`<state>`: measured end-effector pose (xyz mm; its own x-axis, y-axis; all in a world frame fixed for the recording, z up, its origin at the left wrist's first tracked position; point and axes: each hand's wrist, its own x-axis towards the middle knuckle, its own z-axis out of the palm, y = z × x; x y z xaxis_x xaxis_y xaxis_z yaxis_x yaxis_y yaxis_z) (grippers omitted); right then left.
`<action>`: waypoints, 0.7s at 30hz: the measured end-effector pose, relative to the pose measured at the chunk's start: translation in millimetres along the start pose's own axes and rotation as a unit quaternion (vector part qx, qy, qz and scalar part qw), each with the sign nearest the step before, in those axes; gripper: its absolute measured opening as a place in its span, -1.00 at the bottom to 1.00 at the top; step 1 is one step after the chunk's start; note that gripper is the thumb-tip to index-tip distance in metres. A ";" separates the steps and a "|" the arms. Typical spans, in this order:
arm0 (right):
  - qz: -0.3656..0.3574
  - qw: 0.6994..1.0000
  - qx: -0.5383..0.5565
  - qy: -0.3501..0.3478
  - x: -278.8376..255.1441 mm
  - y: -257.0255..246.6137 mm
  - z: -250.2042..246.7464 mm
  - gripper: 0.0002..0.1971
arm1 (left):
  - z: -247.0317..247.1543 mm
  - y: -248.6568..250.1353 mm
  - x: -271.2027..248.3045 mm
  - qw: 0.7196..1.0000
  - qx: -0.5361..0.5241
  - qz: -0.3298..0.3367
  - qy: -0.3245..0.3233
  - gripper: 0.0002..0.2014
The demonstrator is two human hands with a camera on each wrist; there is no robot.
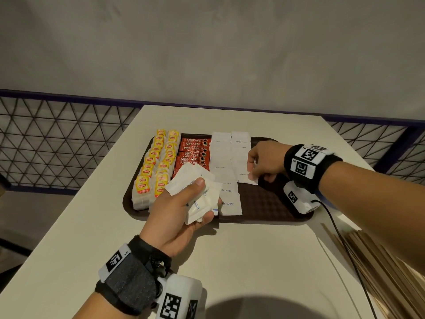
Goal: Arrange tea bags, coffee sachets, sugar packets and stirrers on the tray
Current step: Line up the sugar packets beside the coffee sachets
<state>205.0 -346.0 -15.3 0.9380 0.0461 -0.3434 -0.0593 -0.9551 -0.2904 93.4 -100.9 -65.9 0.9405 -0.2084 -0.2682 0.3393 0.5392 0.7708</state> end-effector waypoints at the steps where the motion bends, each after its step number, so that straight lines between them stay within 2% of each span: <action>1: -0.001 1.000 -0.003 0.002 -0.9 -0.3 -1.4 -0.77 | 0.0 0.0 0.4 1.000 -0.002 -0.001 -0.002 -0.60; 4: -0.014 0.999 0.006 0.030 -8.0 -1.9 -10.2 -0.84 | 0.7 0.8 0.1 1.000 -0.019 -0.007 -0.008 -0.61; 7: -0.028 0.992 0.058 0.108 -17.3 -4.2 -15.8 -0.99 | 1.3 2.5 -1.0 0.999 -0.050 -0.015 -0.013 -0.54; 9: -0.013 0.982 0.114 0.150 -16.3 -0.8 -12.4 -0.88 | 1.8 2.5 -1.4 0.998 -0.064 -0.018 -0.012 -0.54; 11: 0.014 0.983 0.112 0.142 -11.3 3.1 -6.2 -0.83 | 1.6 2.0 -1.8 0.997 -0.067 -0.022 -0.014 -0.63; 14: 0.054 0.992 0.063 0.091 -4.7 6.7 1.4 -0.77 | 1.6 1.4 -1.4 0.998 -0.055 -0.024 -0.012 -0.69; 21: 0.055 0.993 0.065 0.087 7.0 2.5 4.8 -0.75 | 1.9 3.6 -1.8 0.999 -0.045 -0.030 -0.005 -0.68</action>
<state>209.8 -346.6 -22.7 0.9675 -0.1188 -0.2231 -0.1979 -0.9052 -0.3761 92.8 -100.2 -61.5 0.9182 -0.2507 -0.3066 0.3960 0.5969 0.6978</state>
